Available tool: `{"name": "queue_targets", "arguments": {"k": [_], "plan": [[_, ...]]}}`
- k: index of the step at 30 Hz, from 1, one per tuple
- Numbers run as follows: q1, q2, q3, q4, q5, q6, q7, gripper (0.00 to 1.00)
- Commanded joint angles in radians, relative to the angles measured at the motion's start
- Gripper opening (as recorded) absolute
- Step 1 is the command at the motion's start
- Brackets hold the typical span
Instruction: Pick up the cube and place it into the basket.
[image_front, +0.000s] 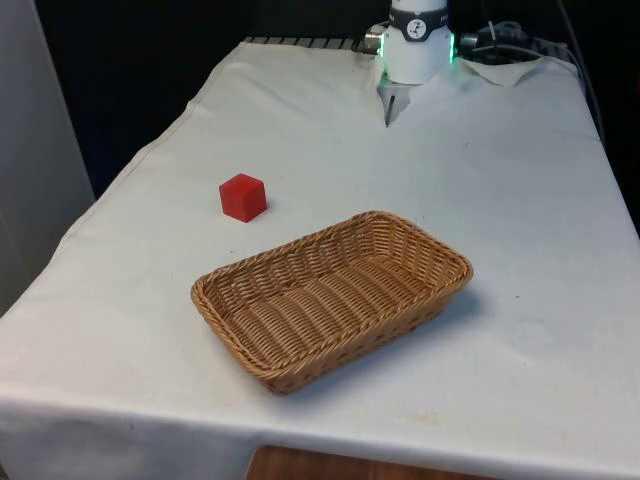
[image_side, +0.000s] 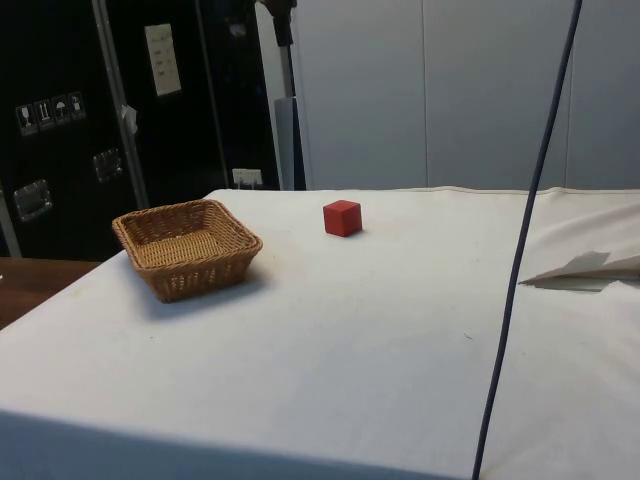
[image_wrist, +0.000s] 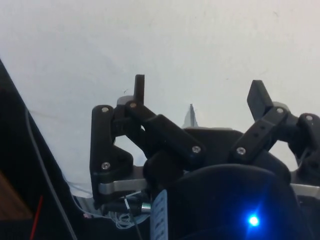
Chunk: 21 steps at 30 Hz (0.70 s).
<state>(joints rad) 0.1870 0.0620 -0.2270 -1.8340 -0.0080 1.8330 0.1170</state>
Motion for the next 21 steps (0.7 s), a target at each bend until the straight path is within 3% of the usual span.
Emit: {"name": "queue_targets", "arguments": {"k": [1,16,21], "plan": [[0.000,0.002,-0.001,0.001,-0.009,0.004,0.015,1.00],[0.000,0.000,-0.006,-0.003,-0.044,0.015,0.079,1.00],[0.001,-0.014,-0.007,-0.033,-0.075,0.075,0.110,1.00]]}}
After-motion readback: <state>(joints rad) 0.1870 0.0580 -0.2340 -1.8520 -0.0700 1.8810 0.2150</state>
